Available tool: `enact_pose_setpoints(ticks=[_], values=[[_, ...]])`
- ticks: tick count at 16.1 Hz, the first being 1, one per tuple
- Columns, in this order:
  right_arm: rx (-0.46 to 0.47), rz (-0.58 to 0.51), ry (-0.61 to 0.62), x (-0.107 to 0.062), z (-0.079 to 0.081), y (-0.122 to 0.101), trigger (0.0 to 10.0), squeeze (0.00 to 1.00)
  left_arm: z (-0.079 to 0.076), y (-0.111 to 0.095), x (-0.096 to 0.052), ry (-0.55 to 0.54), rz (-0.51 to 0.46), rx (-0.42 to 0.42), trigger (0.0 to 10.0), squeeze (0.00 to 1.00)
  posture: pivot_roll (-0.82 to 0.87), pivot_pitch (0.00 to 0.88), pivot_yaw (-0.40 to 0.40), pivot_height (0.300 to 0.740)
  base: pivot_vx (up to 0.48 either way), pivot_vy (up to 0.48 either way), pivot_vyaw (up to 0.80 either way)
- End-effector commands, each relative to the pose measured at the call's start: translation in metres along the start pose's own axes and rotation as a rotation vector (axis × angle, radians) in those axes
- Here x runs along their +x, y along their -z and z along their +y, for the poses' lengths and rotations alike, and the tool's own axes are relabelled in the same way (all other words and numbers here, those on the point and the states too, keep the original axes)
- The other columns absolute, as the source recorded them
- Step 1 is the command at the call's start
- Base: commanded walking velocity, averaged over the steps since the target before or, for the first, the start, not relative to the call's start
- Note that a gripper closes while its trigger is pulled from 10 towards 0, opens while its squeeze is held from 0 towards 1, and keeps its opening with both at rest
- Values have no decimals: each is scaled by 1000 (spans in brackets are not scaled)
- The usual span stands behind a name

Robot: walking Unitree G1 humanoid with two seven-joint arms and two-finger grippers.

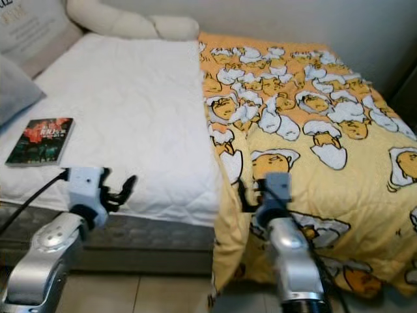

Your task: Clean up the room

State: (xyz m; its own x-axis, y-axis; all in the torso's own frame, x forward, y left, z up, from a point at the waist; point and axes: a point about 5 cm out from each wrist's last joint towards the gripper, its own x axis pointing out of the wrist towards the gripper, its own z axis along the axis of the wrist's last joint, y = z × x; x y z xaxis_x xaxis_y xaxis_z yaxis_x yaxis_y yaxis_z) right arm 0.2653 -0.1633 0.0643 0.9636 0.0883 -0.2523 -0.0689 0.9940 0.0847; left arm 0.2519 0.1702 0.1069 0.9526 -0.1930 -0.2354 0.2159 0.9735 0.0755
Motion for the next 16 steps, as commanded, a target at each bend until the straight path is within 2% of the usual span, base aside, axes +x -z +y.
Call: enact_pose_setpoints(ticks=[1, 10, 12, 13, 14, 16], values=[[4, -14, -35, 3, 9, -3, 10000, 0, 8, -2, -2, -28, -5, 13, 10000, 0, 18, 0, -68, 740, 337, 0, 0], [4, -6, -39, 5, 11, 0, 10000, 0, 8, -3, -1, -19, -3, 25, 10000, 0, 19, 0, -61, 740, 335, 0, 0], [12, -4, -35, 5, 10, 0, 10000, 0, 8, -3, 0, -15, 4, 42, 10000, 0, 17, 0, -57, 740, 0, 0, 0], [-4, 2, -26, 5, 7, 1, 10000, 176, 8, -3, 1, -1, 3, 53, 10000, 0, 20, 0, -57, 740, 0, 0, 0], [0, 5, -27, 6, 7, 1, 10000, 1000, 8, -4, 1, 6, 5, 59, 10000, 0, 20, 0, -57, 740, 0, 0, 0], [-26, 61, 3, 12, 2, 6, 10000, 1000, 8, -3, 2, 47, 19, 89, 10000, 0, 22, 0, -56, 740, 0, 0, 0]])
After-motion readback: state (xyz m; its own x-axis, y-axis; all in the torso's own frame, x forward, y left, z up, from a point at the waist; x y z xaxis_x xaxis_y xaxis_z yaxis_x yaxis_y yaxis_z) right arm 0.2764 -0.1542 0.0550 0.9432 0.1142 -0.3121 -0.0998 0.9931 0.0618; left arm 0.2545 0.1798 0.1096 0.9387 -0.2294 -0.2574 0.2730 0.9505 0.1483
